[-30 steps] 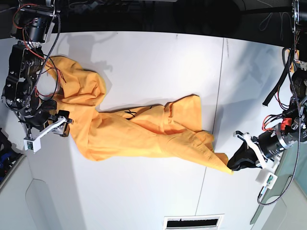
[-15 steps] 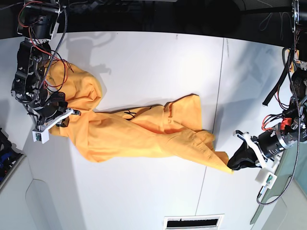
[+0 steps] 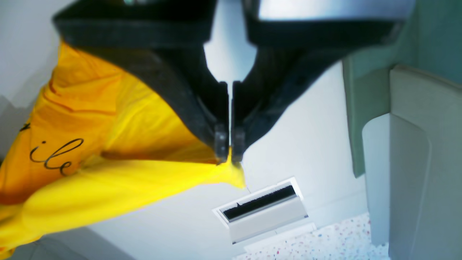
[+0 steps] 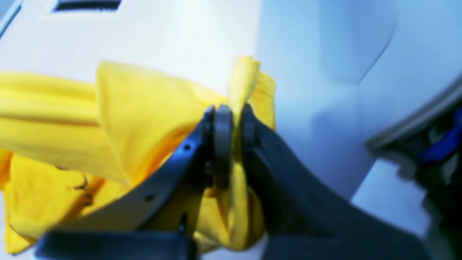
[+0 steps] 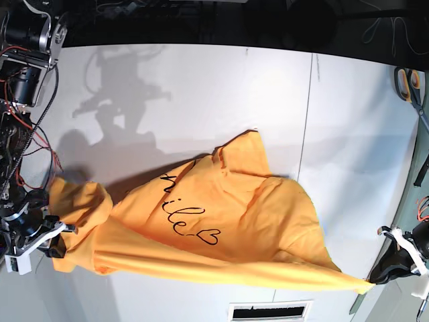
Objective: Layout the t-shirt on the table in an organized manner, then fold the t-shirt properly
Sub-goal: 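Pull the grippers apart, stretching the shirt lengthwise between them, then lift the stretched shirt with both grippers and swing it over the table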
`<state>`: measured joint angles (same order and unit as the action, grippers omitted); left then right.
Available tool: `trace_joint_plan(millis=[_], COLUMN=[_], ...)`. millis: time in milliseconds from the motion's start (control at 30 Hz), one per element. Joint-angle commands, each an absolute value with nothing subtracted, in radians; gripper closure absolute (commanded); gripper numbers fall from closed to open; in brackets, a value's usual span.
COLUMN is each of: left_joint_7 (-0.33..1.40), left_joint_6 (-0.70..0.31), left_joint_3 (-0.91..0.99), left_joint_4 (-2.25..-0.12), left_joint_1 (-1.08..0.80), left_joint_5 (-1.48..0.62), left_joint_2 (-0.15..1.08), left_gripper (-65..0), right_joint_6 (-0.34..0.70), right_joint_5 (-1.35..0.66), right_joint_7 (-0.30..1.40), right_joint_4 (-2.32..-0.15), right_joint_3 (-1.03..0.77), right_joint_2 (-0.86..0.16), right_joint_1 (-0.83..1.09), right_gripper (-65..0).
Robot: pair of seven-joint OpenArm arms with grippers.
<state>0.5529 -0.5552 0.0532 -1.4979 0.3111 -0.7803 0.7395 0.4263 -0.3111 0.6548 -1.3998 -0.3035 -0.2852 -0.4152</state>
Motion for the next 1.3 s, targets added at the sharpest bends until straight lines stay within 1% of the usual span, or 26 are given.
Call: trace_joint_plan(millis=[0,100,167,333,500,600,733,800,933,1067,1167,1267], left_joint_7=[0.525,0.55,0.604,0.751,0.79,0.79,0.79,0.79,0.762,0.756,0.756,0.756], left_joint_6=[-0.536,-0.536,-0.547,-0.698,-0.698,-0.698,-0.698,-0.698,-0.698,-0.698,-0.698,-0.698], left_joint_3=[0.07,0.07,0.07,0.07,0.07,0.07,0.07,0.072,0.097,0.165,0.202,0.202], left_joint_4=[-1.512,-1.512,-1.512,-1.548,-1.669,-1.686,-1.686,-1.686,-1.686,-1.686,-1.685,-1.668], left_joint_1=[0.344,0.347,0.346,0.307,0.154,0.076,0.003,-0.015,-0.009,0.053,0.135,0.231], left_joint_5=[-0.789,-0.81,-0.852,-1.092,-1.142,-1.141,-1.097,-1.071,-1.058,-1.058,-1.057,-1.054], left_joint_2=[0.771,0.788,0.8,0.815,0.815,0.814,0.815,0.815,0.815,0.815,0.815,0.815], left_gripper=[0.0,0.0,0.0,0.0,0.0,0.0,0.0,0.0,0.0,0.0,0.0,0.0], right_joint_6=[0.409,0.409,0.409,0.427,0.427,0.426,0.434,0.468,0.541,0.547,0.547,0.547], right_joint_5=[-0.304,-0.323,-0.327,-0.398,-0.399,-0.389,-0.379,-0.399,-0.514,-0.653,-0.671,-0.677], right_joint_7=[0.635,0.669,0.712,0.768,0.762,0.748,0.736,0.722,0.739,0.767,0.775,0.789], right_joint_4=[-1.417,-1.417,-1.419,-1.427,-1.431,-1.431,-1.431,-1.431,-1.432,-1.434,-1.434,-1.433], right_joint_3=[-0.312,-0.312,-0.312,-0.322,-0.33,-0.354,-0.438,-0.497,-0.599,-0.616,-0.616,-0.611], right_joint_2=[-0.322,-0.349,-0.352,-0.352,-0.352,-0.352,-0.352,-0.352,-0.363,-0.426,-0.469,-0.493], right_joint_1=[-0.443,-0.442,-0.44,-0.379,-0.258,-0.196,-0.13,-0.108,-0.105,-0.116,-0.144,-0.196], right_gripper=[0.0,0.0,0.0,0.0,0.0,0.0,0.0,0.0,0.0,0.0,0.0,0.0])
